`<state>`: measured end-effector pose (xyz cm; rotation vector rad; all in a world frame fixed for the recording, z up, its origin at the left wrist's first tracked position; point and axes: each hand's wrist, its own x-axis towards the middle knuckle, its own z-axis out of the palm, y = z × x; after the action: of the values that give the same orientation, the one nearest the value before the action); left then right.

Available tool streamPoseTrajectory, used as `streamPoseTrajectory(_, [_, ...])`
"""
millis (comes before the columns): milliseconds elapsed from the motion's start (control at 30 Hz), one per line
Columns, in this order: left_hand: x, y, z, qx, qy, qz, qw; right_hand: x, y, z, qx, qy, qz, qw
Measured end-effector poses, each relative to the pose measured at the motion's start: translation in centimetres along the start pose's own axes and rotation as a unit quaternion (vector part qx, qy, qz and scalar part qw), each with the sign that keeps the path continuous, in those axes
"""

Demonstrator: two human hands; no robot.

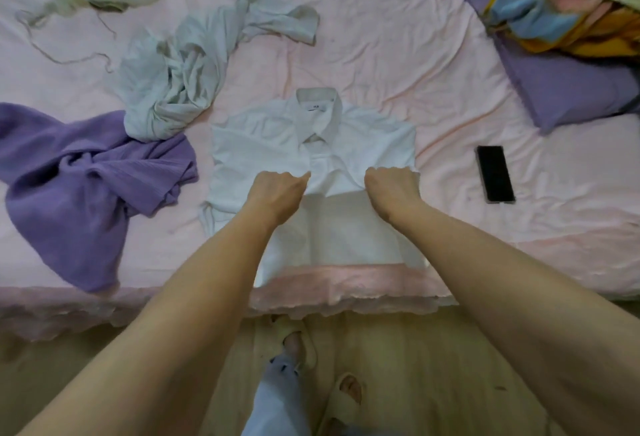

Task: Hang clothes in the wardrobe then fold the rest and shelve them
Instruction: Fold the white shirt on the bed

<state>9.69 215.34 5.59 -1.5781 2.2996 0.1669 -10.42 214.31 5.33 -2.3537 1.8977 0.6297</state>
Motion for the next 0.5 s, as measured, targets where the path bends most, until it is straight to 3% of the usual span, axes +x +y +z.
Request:
streamPoseTrajectory(200, [13.9,-6.5,1.3,0.014,0.025,-0.005,1.0,13.3,-0.4,0.2,0.008,0.018,0.033,0.999])
streamPoseTrajectory(500, [28.0,-9.5,5.3,0.008,0.031,-0.056,0.998,27.2,0.9,3.5,0.074,0.064,0.101,0.99])
